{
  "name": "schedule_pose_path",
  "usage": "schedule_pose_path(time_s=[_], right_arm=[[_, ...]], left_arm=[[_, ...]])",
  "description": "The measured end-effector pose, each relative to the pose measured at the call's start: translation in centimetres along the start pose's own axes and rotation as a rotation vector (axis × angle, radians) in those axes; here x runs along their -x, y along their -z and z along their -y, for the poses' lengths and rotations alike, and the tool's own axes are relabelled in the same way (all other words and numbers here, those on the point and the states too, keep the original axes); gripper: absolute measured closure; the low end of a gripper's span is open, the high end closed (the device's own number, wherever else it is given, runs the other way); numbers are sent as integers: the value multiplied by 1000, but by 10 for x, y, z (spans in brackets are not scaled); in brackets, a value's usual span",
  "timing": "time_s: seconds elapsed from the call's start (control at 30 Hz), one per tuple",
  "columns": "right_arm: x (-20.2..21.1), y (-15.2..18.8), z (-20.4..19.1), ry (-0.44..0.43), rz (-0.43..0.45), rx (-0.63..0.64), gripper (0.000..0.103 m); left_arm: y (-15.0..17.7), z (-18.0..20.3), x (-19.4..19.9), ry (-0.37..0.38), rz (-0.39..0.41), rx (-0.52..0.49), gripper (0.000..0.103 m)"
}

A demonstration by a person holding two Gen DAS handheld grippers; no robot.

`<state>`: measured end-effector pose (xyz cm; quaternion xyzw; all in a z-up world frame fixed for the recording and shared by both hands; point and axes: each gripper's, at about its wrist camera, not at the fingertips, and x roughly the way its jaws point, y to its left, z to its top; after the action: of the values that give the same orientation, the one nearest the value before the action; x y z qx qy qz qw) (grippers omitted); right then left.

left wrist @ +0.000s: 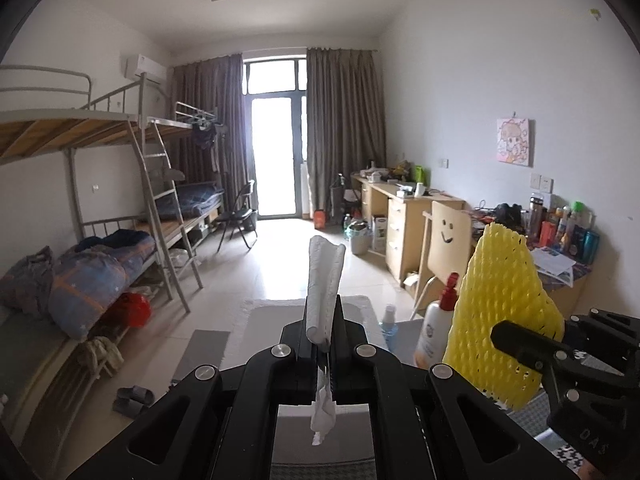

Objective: Organize soft objects
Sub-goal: 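Carry the yellow mesh and white tissue with both grippers to the white foam box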

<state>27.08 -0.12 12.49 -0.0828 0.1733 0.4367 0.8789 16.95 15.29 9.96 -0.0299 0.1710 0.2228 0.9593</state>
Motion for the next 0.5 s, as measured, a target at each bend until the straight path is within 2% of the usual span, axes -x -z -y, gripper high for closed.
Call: schedule_pose_path(time_s=[0.33,0.5], right_arm=[[-30,-10,-10,-45,-67,-1,80],[-40,-12,-14,-32,-77,12,80]], left_arm=[[-2,-12,-24,-49,-44,21,99],[-1,-18,-36,-54,-70,29,99]])
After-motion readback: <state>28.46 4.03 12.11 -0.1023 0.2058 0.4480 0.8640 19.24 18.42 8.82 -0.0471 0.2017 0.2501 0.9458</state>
